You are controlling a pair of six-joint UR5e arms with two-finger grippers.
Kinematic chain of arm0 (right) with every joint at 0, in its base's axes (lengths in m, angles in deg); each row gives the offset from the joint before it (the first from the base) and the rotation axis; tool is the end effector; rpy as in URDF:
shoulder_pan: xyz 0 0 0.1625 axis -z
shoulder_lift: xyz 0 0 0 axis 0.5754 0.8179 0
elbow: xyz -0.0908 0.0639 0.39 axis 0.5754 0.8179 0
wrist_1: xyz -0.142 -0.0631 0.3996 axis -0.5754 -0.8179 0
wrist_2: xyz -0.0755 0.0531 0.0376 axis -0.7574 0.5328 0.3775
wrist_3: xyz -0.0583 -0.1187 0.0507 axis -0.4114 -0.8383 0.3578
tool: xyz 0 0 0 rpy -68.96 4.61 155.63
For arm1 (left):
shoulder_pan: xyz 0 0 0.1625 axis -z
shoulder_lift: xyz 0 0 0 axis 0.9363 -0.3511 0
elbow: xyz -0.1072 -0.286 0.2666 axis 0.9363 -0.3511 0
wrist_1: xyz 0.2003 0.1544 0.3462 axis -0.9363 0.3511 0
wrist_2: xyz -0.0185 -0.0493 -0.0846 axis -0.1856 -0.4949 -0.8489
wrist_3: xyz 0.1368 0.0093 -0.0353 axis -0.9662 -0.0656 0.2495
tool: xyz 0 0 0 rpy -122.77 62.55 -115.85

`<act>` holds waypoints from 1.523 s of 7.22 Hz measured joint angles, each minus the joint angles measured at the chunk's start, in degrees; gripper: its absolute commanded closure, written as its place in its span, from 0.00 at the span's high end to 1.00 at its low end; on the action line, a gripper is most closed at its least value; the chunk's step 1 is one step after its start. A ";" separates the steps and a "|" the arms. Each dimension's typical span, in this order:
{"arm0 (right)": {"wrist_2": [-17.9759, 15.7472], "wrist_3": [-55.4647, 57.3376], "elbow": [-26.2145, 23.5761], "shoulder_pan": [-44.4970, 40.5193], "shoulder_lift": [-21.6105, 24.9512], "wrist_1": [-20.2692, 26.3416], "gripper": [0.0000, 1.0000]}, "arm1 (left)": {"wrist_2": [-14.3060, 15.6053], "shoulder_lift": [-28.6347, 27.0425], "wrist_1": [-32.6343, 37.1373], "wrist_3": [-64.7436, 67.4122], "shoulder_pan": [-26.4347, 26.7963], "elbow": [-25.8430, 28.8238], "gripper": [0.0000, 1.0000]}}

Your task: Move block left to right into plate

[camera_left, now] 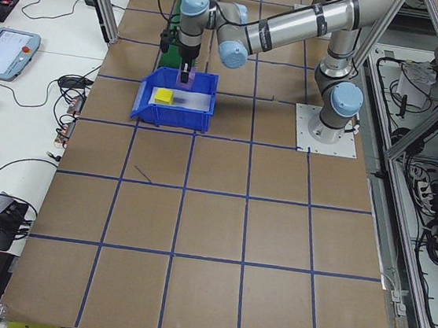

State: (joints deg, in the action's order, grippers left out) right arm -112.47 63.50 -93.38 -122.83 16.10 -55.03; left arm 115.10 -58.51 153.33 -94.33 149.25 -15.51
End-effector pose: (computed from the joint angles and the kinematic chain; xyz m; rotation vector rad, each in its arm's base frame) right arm 0.1136 -0.5104 0.4363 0.1253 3.1346 0.0018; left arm -0.0353 -0.5997 0.3306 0.0111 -3.1065 0.3019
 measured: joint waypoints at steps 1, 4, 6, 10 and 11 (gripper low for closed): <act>0.00 0.00 -0.04 0.13 -0.07 0.00 1.00 | -0.50 1.32 0.16 0.98 2.72 1.69 0.11; 0.00 -0.02 -0.13 0.48 -0.12 0.00 1.00 | -1.64 -3.09 -3.34 8.85 9.85 3.29 0.11; 0.00 -0.08 -0.19 0.51 -0.12 0.00 1.00 | -2.23 -10.45 -10.80 14.68 14.16 3.32 0.11; 0.00 -0.09 -0.27 0.51 -0.19 0.08 1.00 | -1.68 -15.03 -14.71 17.65 15.79 3.36 1.00; 0.00 -0.09 -0.29 0.51 -0.20 0.09 1.00 | -1.28 -14.76 -14.77 17.16 15.79 3.47 1.00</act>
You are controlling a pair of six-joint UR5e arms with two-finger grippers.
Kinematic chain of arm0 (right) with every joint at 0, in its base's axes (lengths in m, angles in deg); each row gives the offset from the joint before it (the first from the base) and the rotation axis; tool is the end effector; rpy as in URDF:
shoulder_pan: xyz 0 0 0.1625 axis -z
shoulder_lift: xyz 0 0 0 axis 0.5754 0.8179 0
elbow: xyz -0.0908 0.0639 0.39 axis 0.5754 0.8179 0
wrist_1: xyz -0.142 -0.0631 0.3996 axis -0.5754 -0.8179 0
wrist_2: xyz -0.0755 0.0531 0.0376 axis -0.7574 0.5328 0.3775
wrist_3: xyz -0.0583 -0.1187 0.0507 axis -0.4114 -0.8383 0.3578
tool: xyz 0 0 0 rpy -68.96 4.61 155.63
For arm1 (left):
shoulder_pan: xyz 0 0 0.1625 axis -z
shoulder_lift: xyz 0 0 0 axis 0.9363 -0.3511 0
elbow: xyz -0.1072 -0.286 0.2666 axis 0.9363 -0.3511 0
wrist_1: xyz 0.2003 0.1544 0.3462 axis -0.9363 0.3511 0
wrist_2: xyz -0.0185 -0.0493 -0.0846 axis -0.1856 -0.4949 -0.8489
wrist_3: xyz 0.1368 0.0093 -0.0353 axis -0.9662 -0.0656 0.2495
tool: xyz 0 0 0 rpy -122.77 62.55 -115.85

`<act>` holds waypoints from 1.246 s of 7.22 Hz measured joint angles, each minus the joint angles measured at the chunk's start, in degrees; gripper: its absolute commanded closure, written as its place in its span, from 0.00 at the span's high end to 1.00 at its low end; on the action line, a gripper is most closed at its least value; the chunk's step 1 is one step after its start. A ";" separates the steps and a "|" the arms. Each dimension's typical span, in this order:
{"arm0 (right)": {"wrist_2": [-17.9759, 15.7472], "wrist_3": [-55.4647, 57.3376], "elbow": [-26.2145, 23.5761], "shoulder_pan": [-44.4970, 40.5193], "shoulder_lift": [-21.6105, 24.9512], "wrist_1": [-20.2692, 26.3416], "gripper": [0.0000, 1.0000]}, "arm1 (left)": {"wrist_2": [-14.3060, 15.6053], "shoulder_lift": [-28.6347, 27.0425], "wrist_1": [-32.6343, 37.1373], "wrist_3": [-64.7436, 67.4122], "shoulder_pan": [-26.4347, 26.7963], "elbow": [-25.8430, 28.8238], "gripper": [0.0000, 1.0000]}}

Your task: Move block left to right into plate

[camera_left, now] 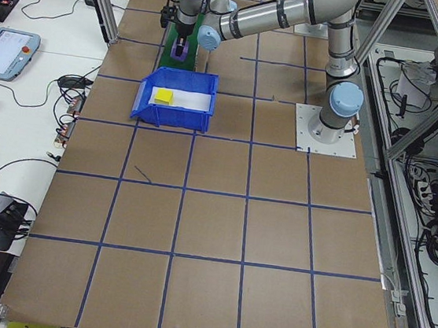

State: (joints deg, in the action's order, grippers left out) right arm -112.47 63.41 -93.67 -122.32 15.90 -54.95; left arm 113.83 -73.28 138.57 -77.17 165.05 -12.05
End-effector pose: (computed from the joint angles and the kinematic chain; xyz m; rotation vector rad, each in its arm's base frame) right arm 0.1090 -0.5115 0.4319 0.1368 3.1340 0.0174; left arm -0.2080 -0.6440 0.2333 0.0400 -3.0169 0.3598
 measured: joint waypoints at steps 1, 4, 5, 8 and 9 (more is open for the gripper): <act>0.00 0.00 0.00 0.00 0.00 0.00 1.00 | 0.84 0.72 -0.01 -1.70 -0.17 0.50 1.00; 0.00 0.00 0.01 0.00 0.00 0.02 1.00 | 3.98 4.28 2.79 -9.37 -4.74 2.69 1.00; 0.00 0.00 -0.02 0.03 0.00 0.04 1.00 | 4.14 5.06 3.60 -14.43 -8.26 2.84 1.00; -0.02 0.00 -0.05 0.11 0.00 0.08 1.00 | 4.18 3.30 3.85 -24.49 -15.21 2.32 1.00; -0.01 0.00 -0.05 0.15 -0.01 0.11 1.00 | 4.19 1.81 3.66 -26.13 -15.65 1.98 1.00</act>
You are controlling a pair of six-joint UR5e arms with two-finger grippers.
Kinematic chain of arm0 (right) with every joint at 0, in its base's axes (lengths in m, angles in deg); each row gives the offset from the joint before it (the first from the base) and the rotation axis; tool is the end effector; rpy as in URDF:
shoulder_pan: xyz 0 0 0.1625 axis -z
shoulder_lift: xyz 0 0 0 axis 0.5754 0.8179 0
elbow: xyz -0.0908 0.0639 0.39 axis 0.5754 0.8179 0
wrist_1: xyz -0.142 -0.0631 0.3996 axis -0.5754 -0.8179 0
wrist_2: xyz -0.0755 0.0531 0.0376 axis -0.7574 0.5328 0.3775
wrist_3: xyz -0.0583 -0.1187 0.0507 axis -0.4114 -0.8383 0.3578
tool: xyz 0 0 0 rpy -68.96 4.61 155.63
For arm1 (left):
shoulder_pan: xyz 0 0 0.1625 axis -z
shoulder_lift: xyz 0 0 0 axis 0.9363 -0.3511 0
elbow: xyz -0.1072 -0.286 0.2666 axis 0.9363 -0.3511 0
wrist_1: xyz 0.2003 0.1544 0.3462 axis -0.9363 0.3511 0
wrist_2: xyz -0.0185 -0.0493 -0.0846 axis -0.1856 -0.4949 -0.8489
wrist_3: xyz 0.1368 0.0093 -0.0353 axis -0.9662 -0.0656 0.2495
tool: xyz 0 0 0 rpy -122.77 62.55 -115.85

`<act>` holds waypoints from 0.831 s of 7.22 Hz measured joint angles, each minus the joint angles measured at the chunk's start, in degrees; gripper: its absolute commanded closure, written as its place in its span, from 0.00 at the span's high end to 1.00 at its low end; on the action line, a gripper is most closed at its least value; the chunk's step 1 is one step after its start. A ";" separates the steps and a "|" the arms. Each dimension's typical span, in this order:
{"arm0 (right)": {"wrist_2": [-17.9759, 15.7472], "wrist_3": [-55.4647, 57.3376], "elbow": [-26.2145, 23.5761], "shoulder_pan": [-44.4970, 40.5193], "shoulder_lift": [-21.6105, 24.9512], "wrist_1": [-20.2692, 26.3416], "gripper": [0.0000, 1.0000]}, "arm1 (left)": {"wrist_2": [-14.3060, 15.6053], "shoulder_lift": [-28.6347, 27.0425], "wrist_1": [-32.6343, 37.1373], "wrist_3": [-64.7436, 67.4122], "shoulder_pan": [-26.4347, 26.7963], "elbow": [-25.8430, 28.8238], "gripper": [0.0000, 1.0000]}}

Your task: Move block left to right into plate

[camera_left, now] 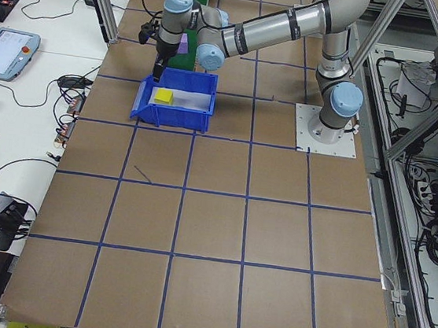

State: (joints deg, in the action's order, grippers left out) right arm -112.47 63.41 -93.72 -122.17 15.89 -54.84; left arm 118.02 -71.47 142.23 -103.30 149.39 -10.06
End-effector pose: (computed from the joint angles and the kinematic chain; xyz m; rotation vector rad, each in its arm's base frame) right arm 0.1077 -0.5114 0.4311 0.1409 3.1337 0.0220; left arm -0.0162 -0.6745 0.2628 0.2249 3.0515 -0.3737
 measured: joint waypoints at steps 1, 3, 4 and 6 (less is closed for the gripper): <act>-0.01 -0.18 0.01 0.02 0.00 0.14 1.00 | 0.05 -1.28 -0.12 -1.52 -0.16 -0.27 1.00; -0.21 -0.70 0.18 -0.08 0.05 0.41 1.00 | 0.05 -3.58 -0.54 -2.51 -0.22 -0.61 1.00; -0.40 -0.64 0.16 -0.21 0.07 0.44 1.00 | 0.00 -4.60 -1.29 -2.64 -0.22 -0.70 1.00; -0.72 -0.57 -0.76 -0.28 -0.49 0.33 1.00 | -0.03 -5.64 -2.16 -2.81 -0.23 -0.76 1.00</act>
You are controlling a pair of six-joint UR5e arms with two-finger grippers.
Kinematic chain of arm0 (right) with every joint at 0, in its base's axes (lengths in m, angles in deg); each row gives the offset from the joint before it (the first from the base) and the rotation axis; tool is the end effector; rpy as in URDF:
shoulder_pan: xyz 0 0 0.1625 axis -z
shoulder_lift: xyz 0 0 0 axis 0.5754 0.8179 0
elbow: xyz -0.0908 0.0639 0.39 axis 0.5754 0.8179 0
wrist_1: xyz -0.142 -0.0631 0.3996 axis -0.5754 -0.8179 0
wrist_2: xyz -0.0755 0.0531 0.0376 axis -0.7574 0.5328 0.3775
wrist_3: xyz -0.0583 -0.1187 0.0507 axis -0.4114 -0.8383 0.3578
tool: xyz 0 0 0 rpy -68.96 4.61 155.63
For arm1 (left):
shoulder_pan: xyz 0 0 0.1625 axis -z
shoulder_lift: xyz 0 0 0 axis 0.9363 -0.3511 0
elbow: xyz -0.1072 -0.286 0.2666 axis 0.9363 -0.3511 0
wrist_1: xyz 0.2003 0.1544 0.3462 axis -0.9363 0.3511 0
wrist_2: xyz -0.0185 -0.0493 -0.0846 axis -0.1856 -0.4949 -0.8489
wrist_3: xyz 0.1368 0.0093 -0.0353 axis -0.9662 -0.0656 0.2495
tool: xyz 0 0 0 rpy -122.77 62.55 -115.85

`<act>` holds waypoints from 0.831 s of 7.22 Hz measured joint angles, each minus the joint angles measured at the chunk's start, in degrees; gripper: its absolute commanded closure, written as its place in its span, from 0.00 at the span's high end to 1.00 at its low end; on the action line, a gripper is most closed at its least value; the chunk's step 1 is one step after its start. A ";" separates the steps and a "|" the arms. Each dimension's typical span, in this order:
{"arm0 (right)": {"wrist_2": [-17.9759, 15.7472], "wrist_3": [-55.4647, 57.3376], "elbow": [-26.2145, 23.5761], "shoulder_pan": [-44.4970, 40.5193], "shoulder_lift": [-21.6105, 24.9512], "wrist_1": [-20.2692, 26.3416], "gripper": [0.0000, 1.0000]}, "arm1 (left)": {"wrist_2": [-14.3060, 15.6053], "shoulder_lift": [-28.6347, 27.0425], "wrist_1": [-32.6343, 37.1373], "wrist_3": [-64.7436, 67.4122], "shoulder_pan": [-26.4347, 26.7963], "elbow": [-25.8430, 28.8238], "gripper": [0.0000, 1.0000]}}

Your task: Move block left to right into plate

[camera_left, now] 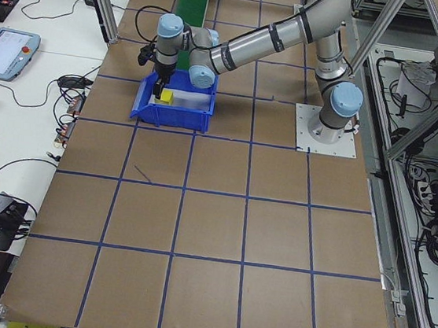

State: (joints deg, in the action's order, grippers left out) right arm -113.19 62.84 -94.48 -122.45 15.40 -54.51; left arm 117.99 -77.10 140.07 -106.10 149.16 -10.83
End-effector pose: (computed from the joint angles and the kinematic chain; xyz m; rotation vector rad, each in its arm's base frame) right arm 0.1085 -0.5103 0.4196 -0.1172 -3.1311 -0.0654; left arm -0.0123 -0.6815 0.1956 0.2956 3.0712 -0.2634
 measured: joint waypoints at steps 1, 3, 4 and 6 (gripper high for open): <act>-0.06 -0.06 -0.52 0.01 -0.52 -0.53 1.00 | 0.00 -0.47 -0.09 -0.47 0.00 0.01 0.98; -0.07 -0.12 -1.25 -0.01 -2.46 -0.99 1.00 | -0.03 -1.39 -0.22 -1.59 0.00 0.03 0.59; -0.06 -0.49 -1.60 0.01 -3.15 -1.90 1.00 | -0.02 -1.79 -0.51 -2.47 0.00 -0.08 0.38; 0.29 -4.09 -4.43 0.04 -4.17 -7.01 1.00 | -0.10 -1.00 -1.69 -4.08 0.00 -0.04 0.36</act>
State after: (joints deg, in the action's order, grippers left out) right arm -112.89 58.76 -98.91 -122.41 11.23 -61.52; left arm 117.89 -78.10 138.38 -110.18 149.16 -10.87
